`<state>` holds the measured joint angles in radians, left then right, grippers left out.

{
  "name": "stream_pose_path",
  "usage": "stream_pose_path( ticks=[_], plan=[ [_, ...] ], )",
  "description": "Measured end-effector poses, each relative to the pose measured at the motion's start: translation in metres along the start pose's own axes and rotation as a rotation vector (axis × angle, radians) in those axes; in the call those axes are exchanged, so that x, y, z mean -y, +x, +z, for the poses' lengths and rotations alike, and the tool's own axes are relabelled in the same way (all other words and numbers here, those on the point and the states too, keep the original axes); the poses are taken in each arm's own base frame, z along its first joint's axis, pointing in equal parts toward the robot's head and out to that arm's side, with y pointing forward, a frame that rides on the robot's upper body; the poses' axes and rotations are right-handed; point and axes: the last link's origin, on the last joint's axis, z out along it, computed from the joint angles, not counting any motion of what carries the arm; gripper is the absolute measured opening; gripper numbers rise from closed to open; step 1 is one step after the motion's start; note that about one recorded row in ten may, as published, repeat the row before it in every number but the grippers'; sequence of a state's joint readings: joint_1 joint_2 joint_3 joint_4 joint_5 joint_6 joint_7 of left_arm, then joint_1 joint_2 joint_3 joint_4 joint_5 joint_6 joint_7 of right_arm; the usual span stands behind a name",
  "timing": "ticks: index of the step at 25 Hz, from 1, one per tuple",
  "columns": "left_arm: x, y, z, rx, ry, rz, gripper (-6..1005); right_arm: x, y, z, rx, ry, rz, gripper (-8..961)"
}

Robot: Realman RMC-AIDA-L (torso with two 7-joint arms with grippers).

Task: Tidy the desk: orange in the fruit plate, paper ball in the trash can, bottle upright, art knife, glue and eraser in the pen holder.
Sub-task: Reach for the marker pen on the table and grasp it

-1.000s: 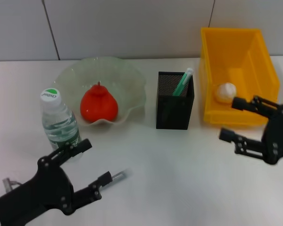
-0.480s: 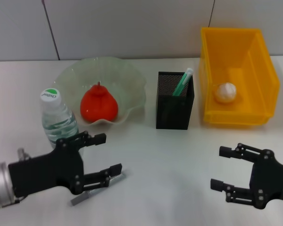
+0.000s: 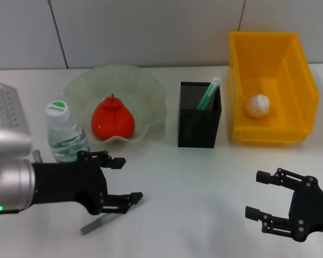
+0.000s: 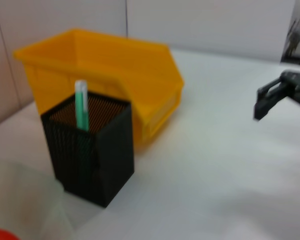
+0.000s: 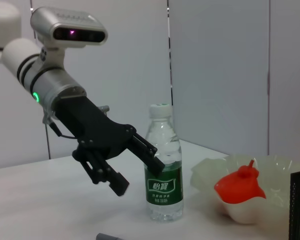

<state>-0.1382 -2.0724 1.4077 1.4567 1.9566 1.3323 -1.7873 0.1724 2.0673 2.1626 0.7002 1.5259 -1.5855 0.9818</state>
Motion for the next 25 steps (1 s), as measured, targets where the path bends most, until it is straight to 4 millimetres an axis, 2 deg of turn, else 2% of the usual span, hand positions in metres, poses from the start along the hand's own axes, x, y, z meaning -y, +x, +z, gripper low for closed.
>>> stream_pose_path(
  ticks=[6, 11, 25],
  plan=[
    [0.006, 0.02, 0.016, 0.162, 0.018, -0.011, 799, 0.0, 0.002, 0.001, -0.001, 0.004, 0.011, 769],
    [0.004, 0.031, 0.026, 0.215, 0.009, -0.023, 798, 0.002, 0.003, 0.001, -0.008, 0.015, 0.014, 769],
    [-0.003, 0.04, 0.047, 0.402, 0.056, -0.044, 798, -0.001, 0.009, 0.003, -0.016, 0.018, 0.015, 768]
  ],
)
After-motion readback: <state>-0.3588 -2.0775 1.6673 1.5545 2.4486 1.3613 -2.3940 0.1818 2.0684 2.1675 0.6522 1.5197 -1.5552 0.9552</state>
